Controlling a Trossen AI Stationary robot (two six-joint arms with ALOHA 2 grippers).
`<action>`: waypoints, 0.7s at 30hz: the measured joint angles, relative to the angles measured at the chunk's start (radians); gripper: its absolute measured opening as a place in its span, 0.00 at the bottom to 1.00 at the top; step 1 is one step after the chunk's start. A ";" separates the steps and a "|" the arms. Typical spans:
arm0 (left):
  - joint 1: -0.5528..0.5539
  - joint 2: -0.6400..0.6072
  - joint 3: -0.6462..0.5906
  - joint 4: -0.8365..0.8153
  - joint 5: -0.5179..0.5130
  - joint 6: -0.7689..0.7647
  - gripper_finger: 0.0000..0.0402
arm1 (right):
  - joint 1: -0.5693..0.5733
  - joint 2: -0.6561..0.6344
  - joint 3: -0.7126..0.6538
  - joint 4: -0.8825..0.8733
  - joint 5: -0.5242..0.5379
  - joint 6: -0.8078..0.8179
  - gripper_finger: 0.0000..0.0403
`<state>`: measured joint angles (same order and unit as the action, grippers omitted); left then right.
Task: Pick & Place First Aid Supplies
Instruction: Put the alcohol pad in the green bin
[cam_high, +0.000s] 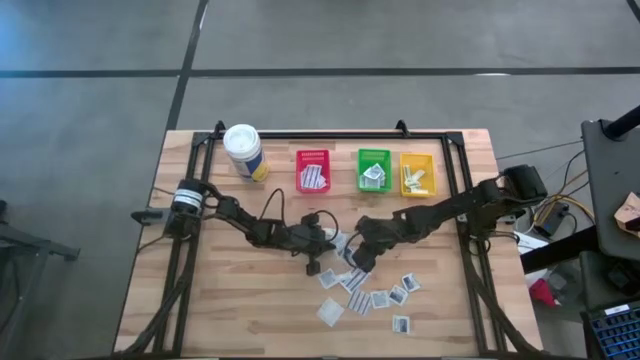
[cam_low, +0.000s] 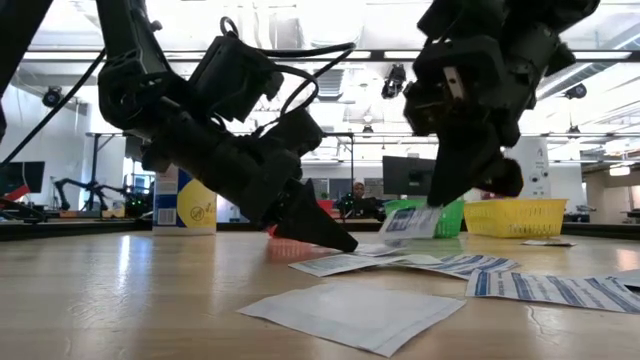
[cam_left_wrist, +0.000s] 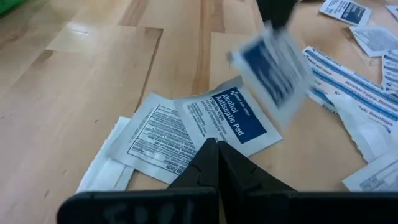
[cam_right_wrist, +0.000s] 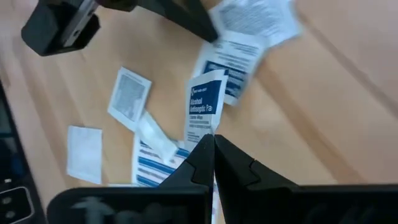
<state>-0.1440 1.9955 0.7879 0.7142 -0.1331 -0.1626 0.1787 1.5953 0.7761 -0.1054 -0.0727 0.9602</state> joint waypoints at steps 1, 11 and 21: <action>0.000 -0.004 -0.003 -0.002 0.000 0.004 0.00 | 0.000 -0.016 0.000 -0.027 0.013 -0.003 0.02; 0.000 -0.035 -0.013 -0.016 0.000 0.009 0.00 | 0.000 -0.199 0.000 -0.190 0.131 -0.061 0.02; -0.002 -0.082 -0.026 0.000 0.040 0.008 0.00 | 0.000 -0.337 -0.002 -0.270 0.236 -0.114 0.02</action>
<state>-0.1455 1.9132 0.7619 0.7146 -0.0929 -0.1545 0.1784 1.2580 0.7742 -0.3757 0.1636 0.8466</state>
